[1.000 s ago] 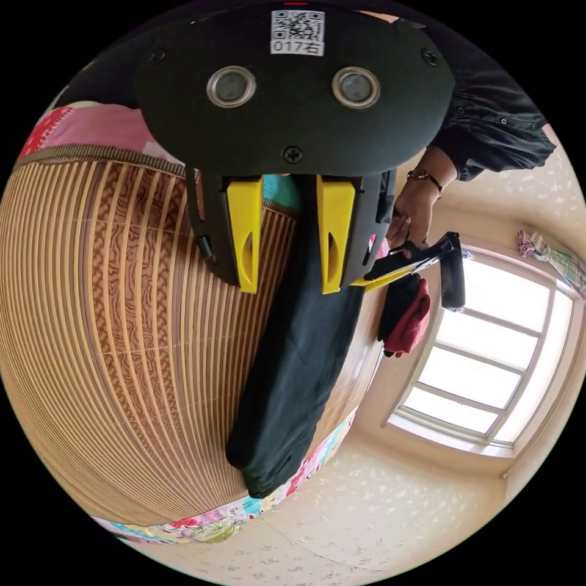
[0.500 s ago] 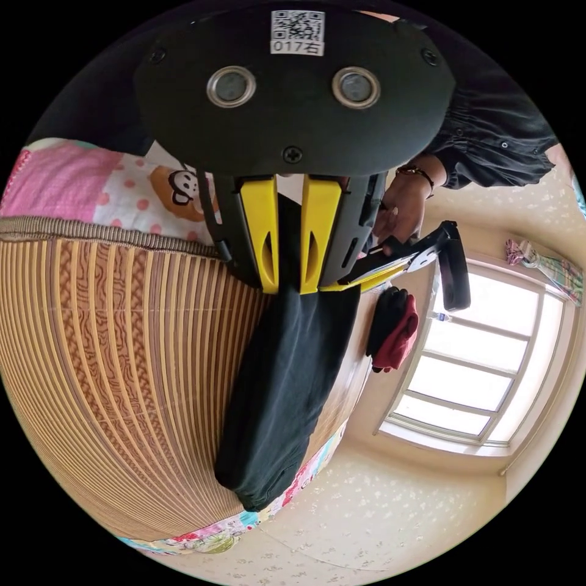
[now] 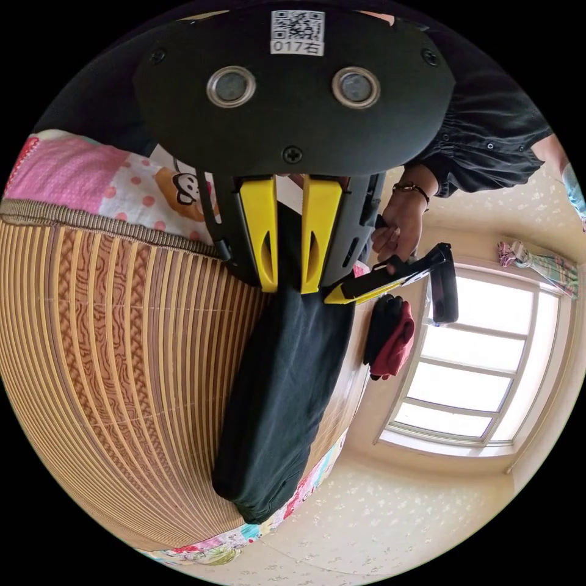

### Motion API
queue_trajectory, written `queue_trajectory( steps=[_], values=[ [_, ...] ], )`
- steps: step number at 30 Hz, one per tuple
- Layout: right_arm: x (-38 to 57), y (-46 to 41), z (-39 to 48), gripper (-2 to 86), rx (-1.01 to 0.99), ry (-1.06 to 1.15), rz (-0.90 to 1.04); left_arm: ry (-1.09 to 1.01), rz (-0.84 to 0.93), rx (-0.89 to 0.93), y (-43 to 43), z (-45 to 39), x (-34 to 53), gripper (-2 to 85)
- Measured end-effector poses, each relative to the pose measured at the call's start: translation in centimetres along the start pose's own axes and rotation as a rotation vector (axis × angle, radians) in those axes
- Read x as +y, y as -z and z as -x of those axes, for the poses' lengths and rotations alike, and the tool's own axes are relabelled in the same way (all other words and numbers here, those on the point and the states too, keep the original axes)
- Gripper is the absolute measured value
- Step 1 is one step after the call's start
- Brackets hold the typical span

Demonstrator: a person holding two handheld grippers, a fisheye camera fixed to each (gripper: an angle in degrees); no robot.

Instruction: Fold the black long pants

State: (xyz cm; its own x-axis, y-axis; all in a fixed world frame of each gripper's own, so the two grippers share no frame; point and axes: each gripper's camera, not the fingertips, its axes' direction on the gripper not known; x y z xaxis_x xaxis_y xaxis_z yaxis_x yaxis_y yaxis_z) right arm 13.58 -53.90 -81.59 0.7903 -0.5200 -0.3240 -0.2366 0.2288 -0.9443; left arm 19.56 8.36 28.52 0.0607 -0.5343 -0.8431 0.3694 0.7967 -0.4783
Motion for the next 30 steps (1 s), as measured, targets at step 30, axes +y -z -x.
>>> queue_trajectory(
  steps=[30],
  values=[
    [12.4,18.0,9.7,2.3,-0.55,0.492,-0.222,-0.361,-0.25,1.031,14.8,21.3,7.4,5.4]
  ],
)
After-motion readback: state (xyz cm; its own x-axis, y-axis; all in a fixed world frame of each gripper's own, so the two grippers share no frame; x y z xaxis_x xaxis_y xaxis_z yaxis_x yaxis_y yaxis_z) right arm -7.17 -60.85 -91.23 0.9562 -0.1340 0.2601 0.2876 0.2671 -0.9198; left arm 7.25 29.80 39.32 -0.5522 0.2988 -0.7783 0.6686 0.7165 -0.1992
